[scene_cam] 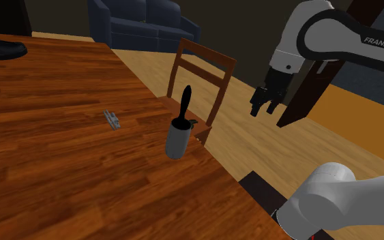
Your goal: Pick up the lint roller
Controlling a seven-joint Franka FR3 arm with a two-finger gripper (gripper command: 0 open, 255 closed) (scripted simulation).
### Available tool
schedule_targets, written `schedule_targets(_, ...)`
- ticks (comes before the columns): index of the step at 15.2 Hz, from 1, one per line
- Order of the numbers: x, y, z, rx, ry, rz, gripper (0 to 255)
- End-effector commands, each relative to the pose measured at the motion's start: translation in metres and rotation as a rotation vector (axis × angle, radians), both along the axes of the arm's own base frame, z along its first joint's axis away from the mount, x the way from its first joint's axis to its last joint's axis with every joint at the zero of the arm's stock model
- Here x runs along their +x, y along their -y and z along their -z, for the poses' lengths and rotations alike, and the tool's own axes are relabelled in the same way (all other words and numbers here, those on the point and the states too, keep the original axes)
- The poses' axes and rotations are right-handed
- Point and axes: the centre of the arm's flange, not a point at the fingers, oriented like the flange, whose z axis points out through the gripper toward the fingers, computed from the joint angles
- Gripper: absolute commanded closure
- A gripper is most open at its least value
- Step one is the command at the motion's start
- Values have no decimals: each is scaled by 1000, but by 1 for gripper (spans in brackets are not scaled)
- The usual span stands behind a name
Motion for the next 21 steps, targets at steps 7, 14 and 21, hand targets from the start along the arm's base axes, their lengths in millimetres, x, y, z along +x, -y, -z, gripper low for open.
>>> schedule_targets(7, 7, -70, 8, 41, -13, 215, 0)
schedule_targets(14, 35, -148, 15, 90, -28, 466, 0)
schedule_targets(21, 80, -217, 18, 138, -42, 718, 0)
